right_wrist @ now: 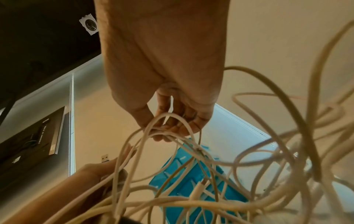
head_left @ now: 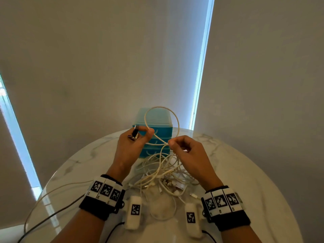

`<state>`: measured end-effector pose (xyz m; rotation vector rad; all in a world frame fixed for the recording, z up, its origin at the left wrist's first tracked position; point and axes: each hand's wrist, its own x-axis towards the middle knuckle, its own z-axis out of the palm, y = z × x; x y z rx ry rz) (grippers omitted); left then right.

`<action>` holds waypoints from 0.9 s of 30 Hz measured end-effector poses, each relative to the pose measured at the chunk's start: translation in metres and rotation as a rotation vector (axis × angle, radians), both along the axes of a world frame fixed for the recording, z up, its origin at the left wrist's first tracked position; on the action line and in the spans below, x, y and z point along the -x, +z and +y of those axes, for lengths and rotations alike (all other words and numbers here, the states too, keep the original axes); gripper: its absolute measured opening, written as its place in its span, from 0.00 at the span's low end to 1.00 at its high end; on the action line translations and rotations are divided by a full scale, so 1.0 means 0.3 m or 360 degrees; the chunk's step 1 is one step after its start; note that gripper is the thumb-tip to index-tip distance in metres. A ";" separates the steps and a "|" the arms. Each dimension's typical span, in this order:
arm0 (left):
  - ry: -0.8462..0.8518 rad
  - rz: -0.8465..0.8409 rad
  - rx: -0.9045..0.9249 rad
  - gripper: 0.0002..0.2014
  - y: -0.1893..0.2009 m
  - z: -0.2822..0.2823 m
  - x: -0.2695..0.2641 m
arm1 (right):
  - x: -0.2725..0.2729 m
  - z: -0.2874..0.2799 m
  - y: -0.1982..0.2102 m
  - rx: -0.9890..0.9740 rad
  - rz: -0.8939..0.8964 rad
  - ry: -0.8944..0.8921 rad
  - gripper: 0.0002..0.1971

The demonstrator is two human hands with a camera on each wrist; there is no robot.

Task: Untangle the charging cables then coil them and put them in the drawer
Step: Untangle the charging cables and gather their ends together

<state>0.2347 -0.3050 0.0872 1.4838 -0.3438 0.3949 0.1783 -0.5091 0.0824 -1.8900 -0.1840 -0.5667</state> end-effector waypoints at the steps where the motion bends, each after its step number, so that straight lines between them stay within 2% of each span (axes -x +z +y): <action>1: 0.0027 0.0040 0.0080 0.07 0.000 0.000 -0.006 | -0.001 0.004 -0.003 0.0032 0.0026 0.0002 0.11; 4: 0.0152 0.0131 0.0268 0.06 -0.002 0.010 -0.026 | -0.003 0.008 -0.019 0.0131 0.0132 -0.0001 0.19; 6: 0.0175 0.0130 0.0390 0.08 -0.005 0.013 -0.042 | -0.011 -0.001 -0.028 0.0201 0.0148 -0.0008 0.17; 9: 0.0217 0.0089 0.0535 0.10 -0.001 0.007 -0.041 | -0.014 -0.002 -0.032 0.0372 0.0214 0.0128 0.10; 11: 0.0176 0.0066 0.0508 0.13 0.000 0.001 -0.034 | -0.013 0.003 -0.035 0.0488 0.0215 0.0133 0.09; 13: 0.0046 0.0097 0.0292 0.16 0.005 -0.006 -0.020 | -0.019 0.003 -0.032 0.0427 0.0129 0.0020 0.08; 16: -0.0317 0.0177 -0.0292 0.14 0.017 -0.027 0.014 | -0.023 -0.004 -0.017 -0.0008 0.0021 -0.0118 0.07; 18: -0.0522 0.0195 -0.0567 0.15 0.008 -0.048 0.027 | -0.013 -0.004 -0.006 -0.0350 0.0061 -0.0088 0.07; 22: -0.0497 0.0254 -0.0709 0.14 -0.003 -0.051 0.030 | 0.012 0.012 0.023 -0.0861 0.0129 0.0096 0.09; 25: -0.0551 0.0159 -0.0743 0.12 0.010 -0.038 0.038 | 0.012 -0.016 0.060 -0.1217 0.0141 0.0202 0.11; 27: -0.0508 0.0076 -0.0774 0.13 0.015 -0.025 0.027 | 0.008 -0.065 0.071 -0.1600 0.0079 0.0328 0.12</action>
